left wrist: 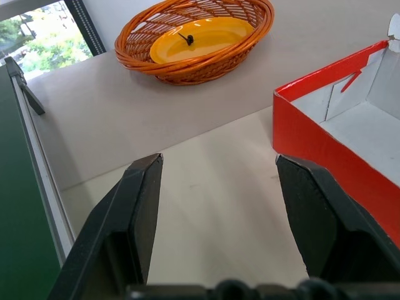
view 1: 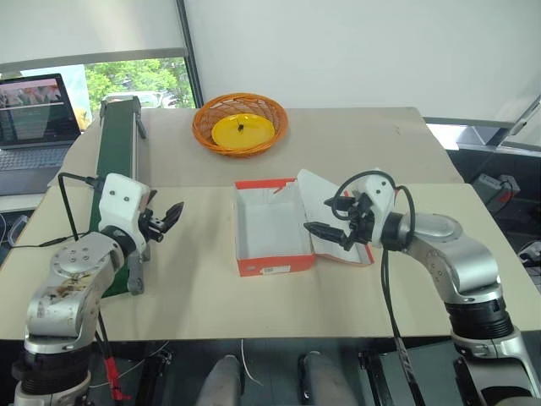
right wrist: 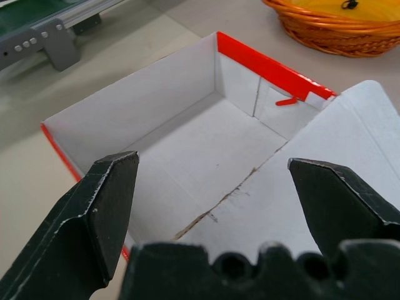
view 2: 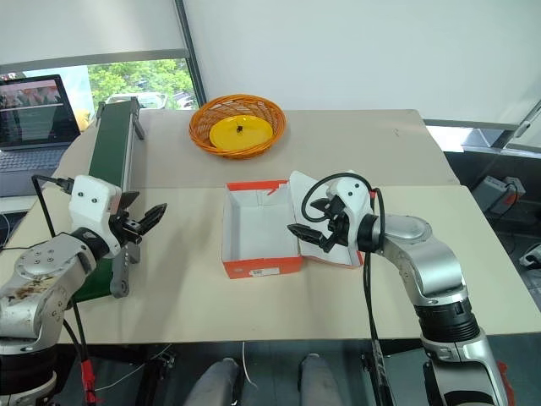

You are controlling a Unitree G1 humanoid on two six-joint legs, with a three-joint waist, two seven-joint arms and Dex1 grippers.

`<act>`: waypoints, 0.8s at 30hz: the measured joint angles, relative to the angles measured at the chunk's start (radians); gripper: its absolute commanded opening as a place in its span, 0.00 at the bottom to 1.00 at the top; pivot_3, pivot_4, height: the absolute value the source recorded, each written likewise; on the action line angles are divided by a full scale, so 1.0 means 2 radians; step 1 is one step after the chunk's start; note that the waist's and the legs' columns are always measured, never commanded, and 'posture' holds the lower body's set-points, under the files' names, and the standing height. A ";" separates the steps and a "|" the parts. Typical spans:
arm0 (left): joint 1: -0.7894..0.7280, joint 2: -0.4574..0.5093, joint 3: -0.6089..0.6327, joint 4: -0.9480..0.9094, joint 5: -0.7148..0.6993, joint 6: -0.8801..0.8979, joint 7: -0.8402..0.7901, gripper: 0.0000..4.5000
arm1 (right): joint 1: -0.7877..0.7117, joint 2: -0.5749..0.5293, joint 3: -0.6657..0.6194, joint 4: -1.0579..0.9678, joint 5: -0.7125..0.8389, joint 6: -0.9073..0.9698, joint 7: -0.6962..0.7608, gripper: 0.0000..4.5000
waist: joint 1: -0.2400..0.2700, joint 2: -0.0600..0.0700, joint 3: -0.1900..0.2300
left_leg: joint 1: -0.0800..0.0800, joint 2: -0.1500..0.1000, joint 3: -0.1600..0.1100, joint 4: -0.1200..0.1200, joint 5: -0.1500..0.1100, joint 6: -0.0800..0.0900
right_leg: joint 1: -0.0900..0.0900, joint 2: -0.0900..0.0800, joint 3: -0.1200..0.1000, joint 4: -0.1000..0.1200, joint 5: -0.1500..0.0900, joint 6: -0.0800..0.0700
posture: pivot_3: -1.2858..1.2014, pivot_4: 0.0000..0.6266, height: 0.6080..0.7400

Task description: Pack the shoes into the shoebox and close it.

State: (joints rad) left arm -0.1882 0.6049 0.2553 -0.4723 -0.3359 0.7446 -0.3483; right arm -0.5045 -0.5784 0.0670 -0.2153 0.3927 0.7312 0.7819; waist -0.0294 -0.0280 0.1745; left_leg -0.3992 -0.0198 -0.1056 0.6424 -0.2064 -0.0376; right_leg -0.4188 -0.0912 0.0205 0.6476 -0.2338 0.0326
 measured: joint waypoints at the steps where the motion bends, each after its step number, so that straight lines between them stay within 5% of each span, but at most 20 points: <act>1: 0.000 -0.001 -0.001 -0.001 0.001 0.001 0.002 0.69 | -0.002 0.000 0.000 0.001 0.000 0.000 0.000 1.00 | 0.000 0.000 0.000 | 0.000 0.000 0.000 0.000 0.000 0.000 | 0.000 0.000 0.000 0.000 0.000 0.000 | 0.52 0.24 1.00; 24: -0.018 -0.013 -0.020 0.005 0.008 0.011 0.015 0.69 | -0.010 -0.009 0.002 0.004 0.000 -0.001 0.010 1.00 | 0.000 0.000 0.000 | 0.000 0.000 0.000 0.000 0.000 0.000 | 0.000 0.000 0.000 0.000 0.000 0.000 | 0.52 0.24 1.00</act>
State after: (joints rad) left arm -0.2243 0.5786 0.2153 -0.4622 -0.3189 0.7669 -0.3183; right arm -0.5253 -0.5960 0.0700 -0.2080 0.3930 0.7294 0.8016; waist -0.0286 -0.0280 0.1745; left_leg -0.3993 -0.0199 -0.1056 0.6425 -0.2064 -0.0377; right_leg -0.4187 -0.0912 0.0205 0.6475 -0.2337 0.0324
